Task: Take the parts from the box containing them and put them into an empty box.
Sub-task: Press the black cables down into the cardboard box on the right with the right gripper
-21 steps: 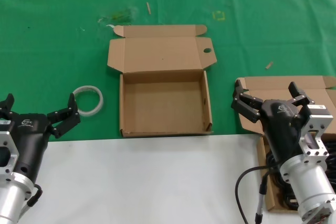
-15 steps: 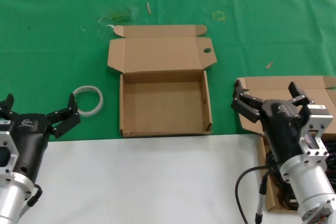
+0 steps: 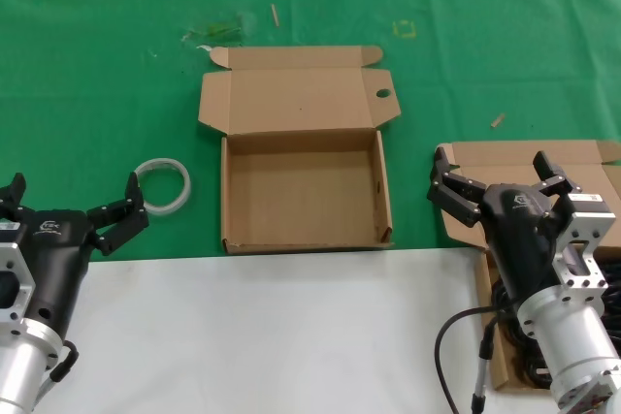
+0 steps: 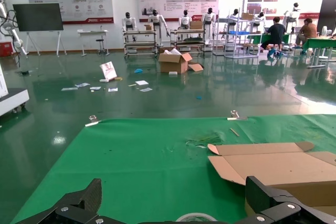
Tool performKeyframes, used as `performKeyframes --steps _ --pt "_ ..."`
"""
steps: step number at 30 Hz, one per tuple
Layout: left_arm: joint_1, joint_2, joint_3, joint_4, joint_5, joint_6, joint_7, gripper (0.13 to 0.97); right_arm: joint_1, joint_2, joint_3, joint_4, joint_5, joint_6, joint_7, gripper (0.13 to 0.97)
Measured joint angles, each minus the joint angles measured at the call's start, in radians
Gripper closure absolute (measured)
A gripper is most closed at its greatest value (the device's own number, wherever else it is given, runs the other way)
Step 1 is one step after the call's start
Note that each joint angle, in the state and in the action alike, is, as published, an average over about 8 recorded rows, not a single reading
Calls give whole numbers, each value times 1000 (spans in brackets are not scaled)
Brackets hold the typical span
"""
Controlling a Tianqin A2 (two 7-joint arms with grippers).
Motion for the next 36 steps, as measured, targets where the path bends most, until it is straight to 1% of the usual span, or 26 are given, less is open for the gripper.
performKeyframes --steps 6,10,13,16,20,24,29,36 --pt "0 0 0 0 0 0 0 132 -1 0 -2 1 1 4 -1 129" --pt "0 0 0 0 0 0 0 132 -4 0 -23 8 15 39 -18 129" --pt "0 0 0 0 0 0 0 132 -8 0 -60 23 56 96 -59 129" --pt "0 0 0 0 0 0 0 132 -12 0 -105 47 126 171 -126 129" --pt "0 0 0 0 0 0 0 132 -22 0 -156 96 253 289 -258 129" --pt "0 0 0 0 0 0 0 132 -41 0 -177 160 383 415 -429 129" --pt "0 0 0 0 0 0 0 132 -64 0 -170 238 508 574 -659 129" --pt "0 0 0 0 0 0 0 132 -82 0 -138 316 643 761 -968 129"
